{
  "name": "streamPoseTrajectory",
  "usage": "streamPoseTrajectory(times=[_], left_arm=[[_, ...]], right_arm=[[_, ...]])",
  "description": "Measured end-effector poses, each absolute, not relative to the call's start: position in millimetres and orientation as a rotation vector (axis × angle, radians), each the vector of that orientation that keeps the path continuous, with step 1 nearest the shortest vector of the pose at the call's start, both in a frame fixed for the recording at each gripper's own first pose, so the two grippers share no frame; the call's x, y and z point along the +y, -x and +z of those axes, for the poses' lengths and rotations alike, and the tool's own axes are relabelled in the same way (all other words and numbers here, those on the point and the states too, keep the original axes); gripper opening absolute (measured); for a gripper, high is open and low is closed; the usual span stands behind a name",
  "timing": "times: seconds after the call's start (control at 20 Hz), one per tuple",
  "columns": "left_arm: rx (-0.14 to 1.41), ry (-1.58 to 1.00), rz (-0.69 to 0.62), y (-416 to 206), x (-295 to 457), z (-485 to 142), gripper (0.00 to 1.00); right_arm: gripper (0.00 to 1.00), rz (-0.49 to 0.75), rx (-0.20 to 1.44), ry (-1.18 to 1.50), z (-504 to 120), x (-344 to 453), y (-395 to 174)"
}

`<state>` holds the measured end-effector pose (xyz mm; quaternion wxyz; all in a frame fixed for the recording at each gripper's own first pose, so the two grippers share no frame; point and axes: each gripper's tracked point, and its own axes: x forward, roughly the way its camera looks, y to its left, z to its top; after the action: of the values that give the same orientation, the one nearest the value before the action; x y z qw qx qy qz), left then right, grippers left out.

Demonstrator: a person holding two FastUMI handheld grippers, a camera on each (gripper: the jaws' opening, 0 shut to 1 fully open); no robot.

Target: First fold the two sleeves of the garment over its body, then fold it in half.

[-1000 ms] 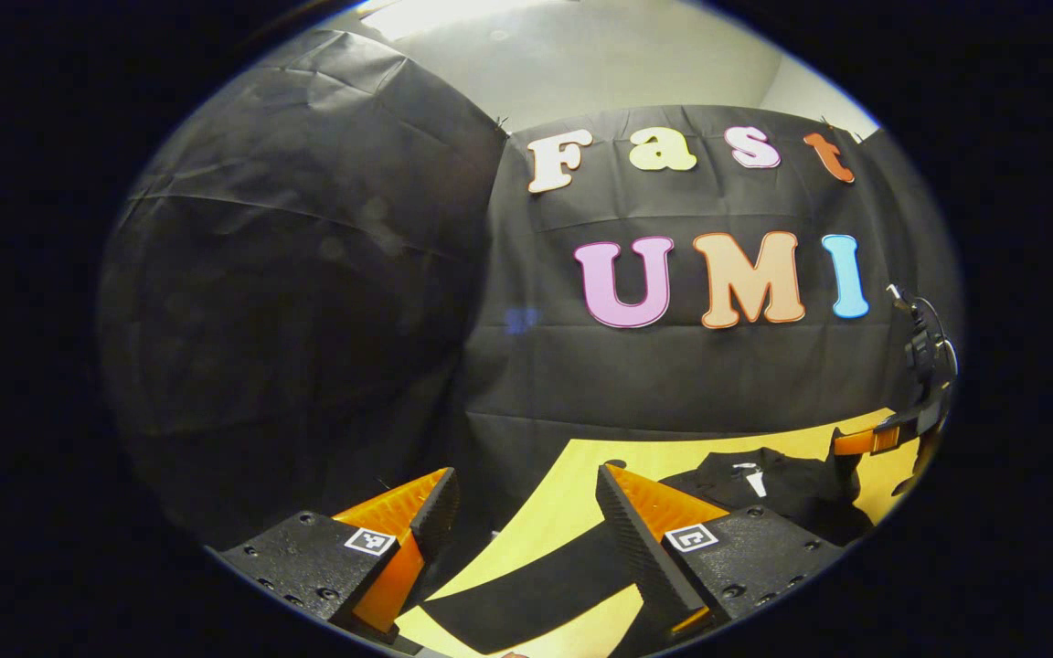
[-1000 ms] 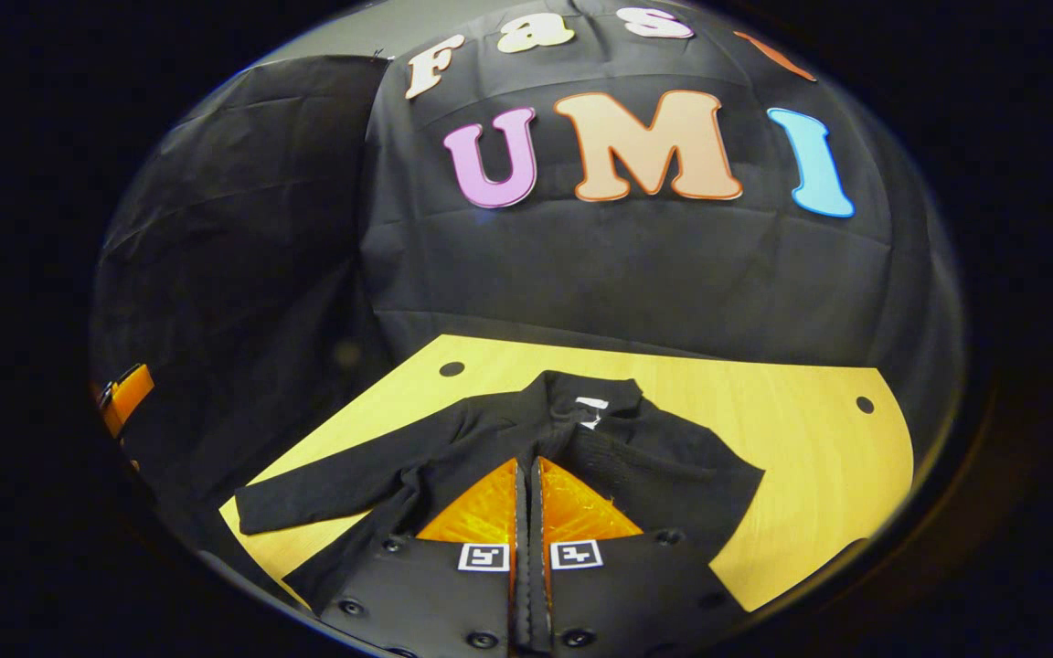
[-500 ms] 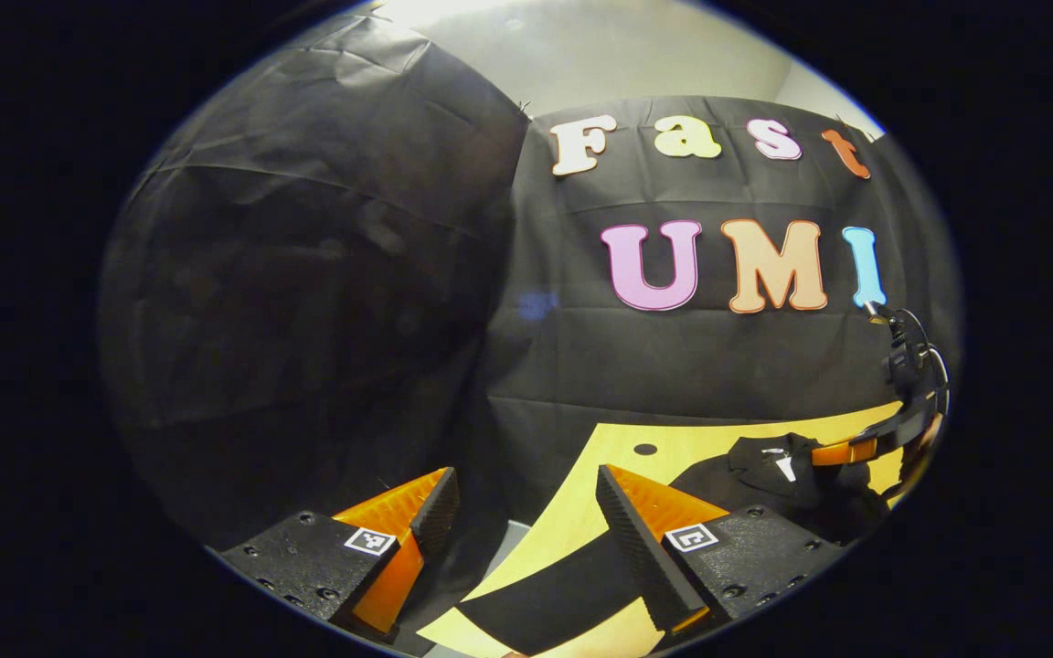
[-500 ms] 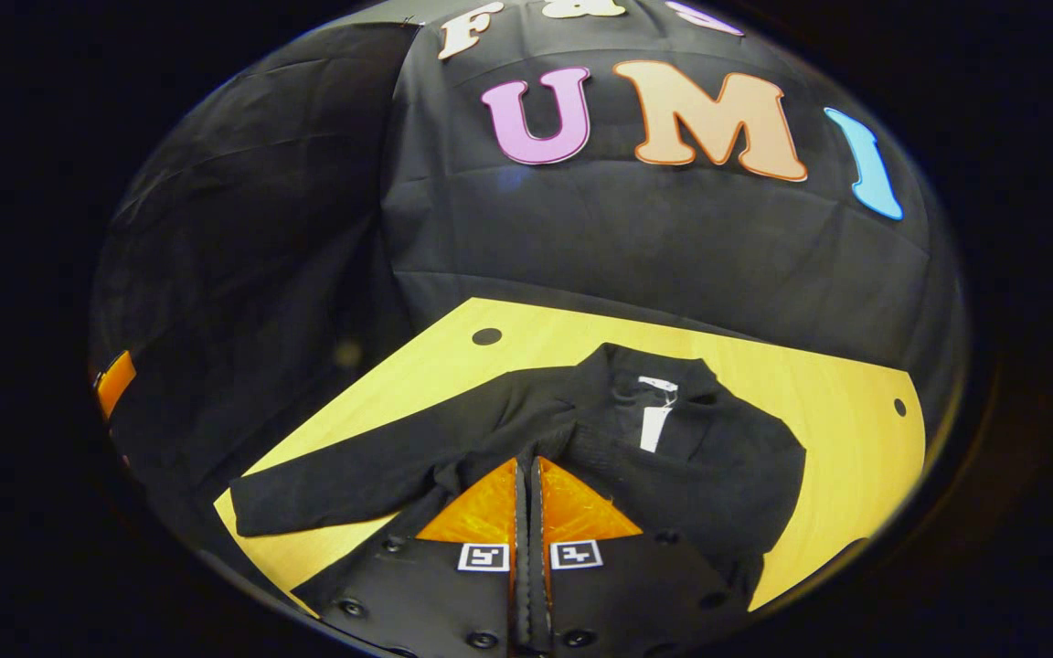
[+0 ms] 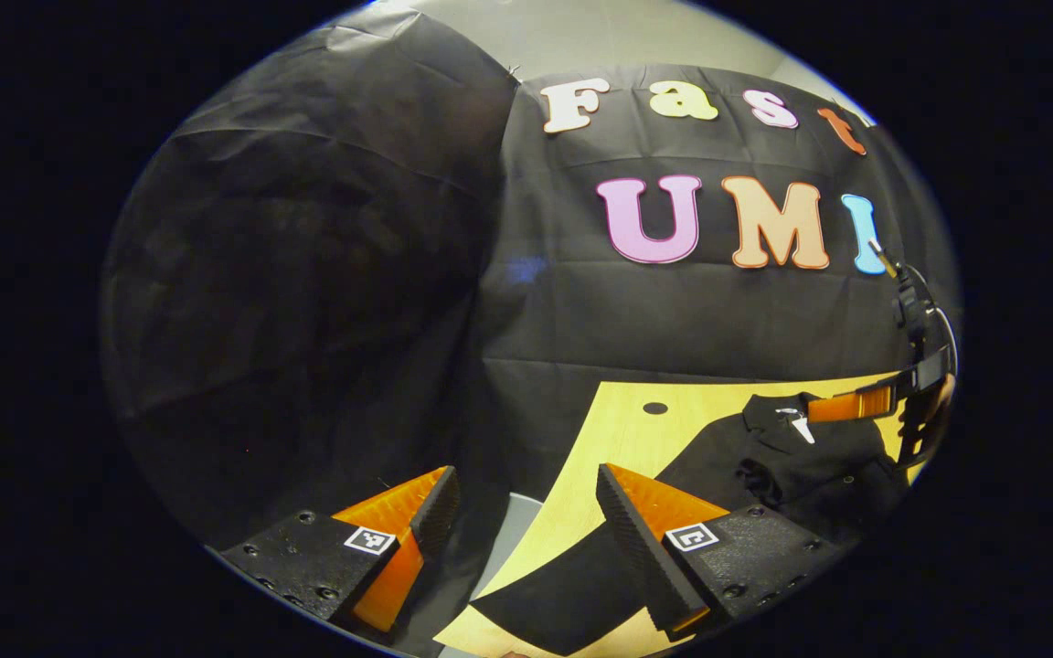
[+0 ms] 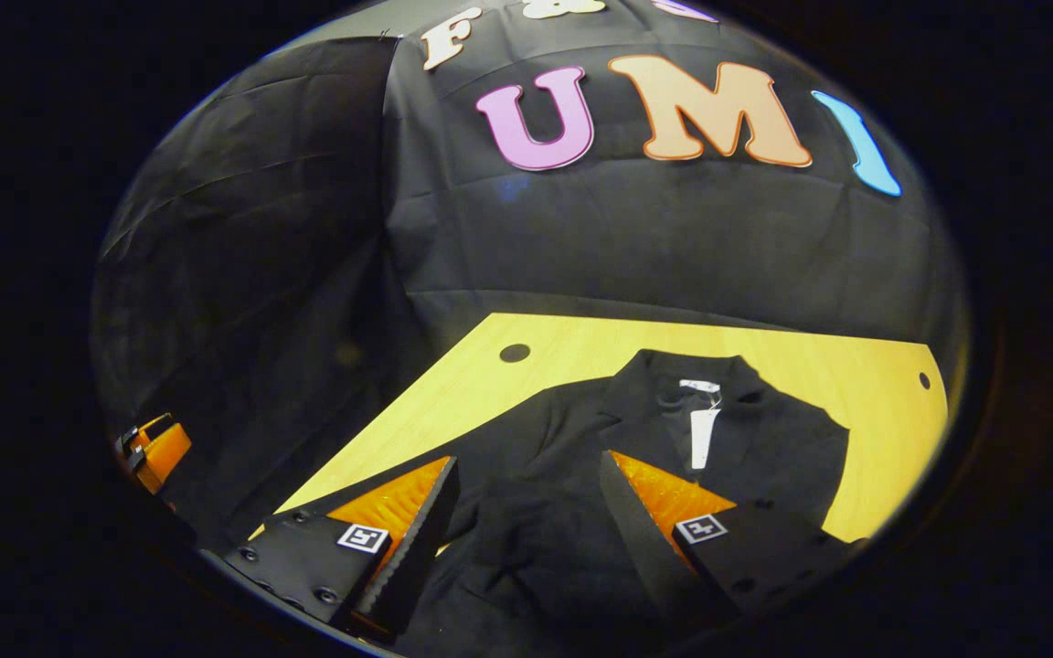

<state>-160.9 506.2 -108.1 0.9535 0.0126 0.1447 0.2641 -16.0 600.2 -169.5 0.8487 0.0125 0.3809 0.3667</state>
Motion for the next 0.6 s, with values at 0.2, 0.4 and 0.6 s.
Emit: streamPoseTrajectory(times=[0.2,0.4,0.6], left_arm=[[0.401,-0.002,0.498,152,505,-152,0.92],[0.519,0.037,0.465,154,502,-195,0.92],[0.679,0.096,0.448,169,488,-245,0.93]], right_arm=[[0.98,0.705,0.784,-0.009,-159,573,4],[0.94,0.656,0.779,0.024,-160,546,0],[0.94,0.625,0.798,0.057,-168,526,5]])
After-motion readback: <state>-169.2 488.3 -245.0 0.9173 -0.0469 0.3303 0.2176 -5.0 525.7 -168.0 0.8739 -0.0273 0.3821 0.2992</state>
